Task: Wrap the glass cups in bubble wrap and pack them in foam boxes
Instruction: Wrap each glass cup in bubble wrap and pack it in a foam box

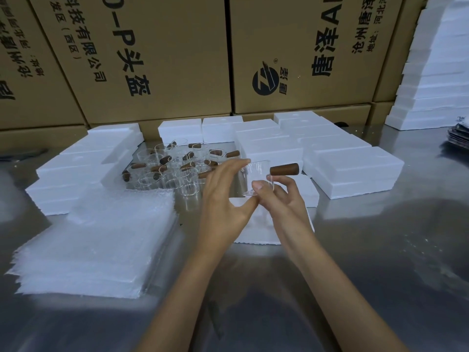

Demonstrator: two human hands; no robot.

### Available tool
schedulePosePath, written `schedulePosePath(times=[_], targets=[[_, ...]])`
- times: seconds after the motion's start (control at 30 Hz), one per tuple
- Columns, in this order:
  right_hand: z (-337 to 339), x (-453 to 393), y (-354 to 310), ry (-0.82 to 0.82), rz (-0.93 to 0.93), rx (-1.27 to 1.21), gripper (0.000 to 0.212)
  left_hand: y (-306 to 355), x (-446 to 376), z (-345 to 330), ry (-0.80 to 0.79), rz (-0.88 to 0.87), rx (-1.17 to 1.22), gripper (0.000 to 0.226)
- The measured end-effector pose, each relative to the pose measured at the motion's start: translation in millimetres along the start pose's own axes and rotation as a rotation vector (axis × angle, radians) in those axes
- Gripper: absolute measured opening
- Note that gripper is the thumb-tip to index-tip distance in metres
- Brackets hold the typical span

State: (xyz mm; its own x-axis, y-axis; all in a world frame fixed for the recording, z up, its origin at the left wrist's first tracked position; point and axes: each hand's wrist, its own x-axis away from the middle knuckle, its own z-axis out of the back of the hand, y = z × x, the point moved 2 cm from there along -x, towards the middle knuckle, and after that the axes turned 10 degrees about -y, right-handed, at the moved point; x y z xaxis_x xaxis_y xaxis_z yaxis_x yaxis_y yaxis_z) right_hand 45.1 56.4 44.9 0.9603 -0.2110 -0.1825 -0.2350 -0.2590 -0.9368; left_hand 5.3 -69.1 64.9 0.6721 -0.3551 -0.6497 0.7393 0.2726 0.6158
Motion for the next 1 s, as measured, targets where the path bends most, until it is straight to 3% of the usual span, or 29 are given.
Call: schedulePosePath(times=[0.13, 0.3, 0.43, 0.6, 0.7, 0.83, 1.0], targets=[[1, -5, 0, -0.078, -0.049, -0.261, 0.035, -3, 1, -2, -0.042, 0.093, 0.096, 0.065], [-5, -1, -4, -0.214, -0.155, -0.488, 0.046, -6, 1, 3, -0.062, 0.118, 0.169, 0.063], [-2, -3, -4, -0.003, 0.000, -0.250, 0.037, -8, 0, 5, -0.009, 0.156, 0.199, 0.066], [7, -3, -7, 0.147, 0.064, -0.131, 0.069, -9, -2, 6, -0.043, 0.153, 0.274, 0.070], [17, -5, -12, 0.220, 0.064, -0.046, 0.044, -8, -1, 4, -0.122, 0.131, 0.268, 0.068], [27, -5, -13, 0.158, 0.083, -0.039, 0.023, -10, 1, -2, -0.194, 0.109, 0.161, 0.069], [30, -7, -14, 0.085, 0.084, -0.128, 0.009, -15, 3, -5, -0.233, 0.130, -0.018, 0.092]])
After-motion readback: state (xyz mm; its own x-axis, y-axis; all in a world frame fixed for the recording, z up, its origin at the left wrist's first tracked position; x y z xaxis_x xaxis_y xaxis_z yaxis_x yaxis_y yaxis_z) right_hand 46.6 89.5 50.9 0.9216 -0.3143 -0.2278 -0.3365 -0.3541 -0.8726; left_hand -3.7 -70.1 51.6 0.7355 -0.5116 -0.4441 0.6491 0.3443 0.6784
